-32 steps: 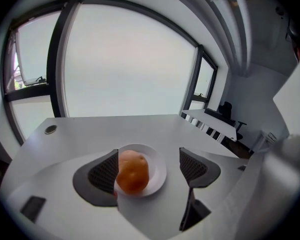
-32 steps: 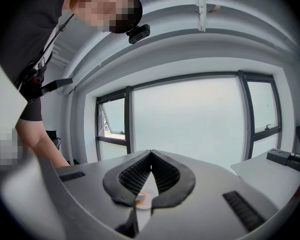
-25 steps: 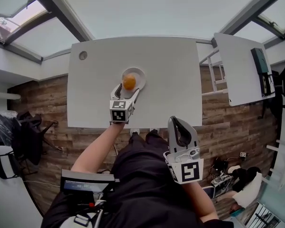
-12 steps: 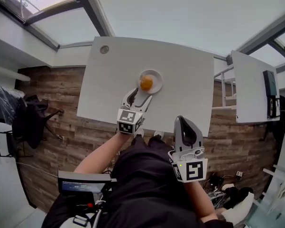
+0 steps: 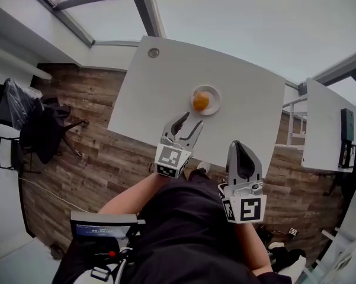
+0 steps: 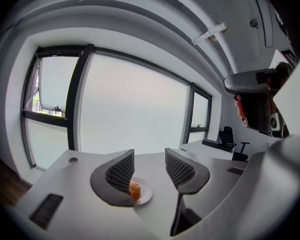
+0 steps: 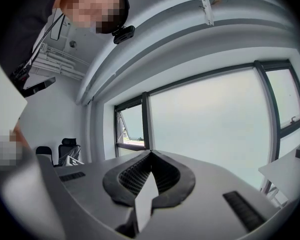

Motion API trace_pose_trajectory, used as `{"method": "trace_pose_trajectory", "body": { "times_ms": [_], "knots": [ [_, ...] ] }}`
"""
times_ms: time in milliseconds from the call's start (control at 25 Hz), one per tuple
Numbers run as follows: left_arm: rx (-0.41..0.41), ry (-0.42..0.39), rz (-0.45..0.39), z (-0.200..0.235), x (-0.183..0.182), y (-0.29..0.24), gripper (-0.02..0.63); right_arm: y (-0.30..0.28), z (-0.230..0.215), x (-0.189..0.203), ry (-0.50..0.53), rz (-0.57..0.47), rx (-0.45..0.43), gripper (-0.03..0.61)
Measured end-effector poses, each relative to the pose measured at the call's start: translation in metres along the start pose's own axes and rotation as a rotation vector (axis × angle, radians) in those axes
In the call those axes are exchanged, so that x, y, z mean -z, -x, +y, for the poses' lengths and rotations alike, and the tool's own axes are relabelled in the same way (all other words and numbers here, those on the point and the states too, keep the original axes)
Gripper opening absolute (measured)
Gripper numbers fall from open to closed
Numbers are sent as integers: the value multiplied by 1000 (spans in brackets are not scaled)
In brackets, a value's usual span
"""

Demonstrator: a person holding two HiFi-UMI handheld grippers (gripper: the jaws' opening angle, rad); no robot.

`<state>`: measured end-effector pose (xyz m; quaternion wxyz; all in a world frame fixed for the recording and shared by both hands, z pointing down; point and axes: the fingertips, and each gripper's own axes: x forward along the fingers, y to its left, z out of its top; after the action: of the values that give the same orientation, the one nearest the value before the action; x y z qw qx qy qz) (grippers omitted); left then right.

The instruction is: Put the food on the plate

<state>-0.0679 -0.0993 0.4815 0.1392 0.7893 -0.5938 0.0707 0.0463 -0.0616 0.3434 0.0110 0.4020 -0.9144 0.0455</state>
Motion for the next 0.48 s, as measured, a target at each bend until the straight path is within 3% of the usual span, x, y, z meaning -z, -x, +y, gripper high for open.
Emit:
{"method": "trace_pose_trajectory", "body": {
  "times_ms": [240, 480],
  "knots": [
    [-13, 41, -69, -7, -27, 28, 151, -8, 16, -3, 11, -5, -54, 6],
    [-74, 8, -143, -1, -45, 53, 34, -14, 29, -4, 15, -9, -85, 6]
  ]
}}
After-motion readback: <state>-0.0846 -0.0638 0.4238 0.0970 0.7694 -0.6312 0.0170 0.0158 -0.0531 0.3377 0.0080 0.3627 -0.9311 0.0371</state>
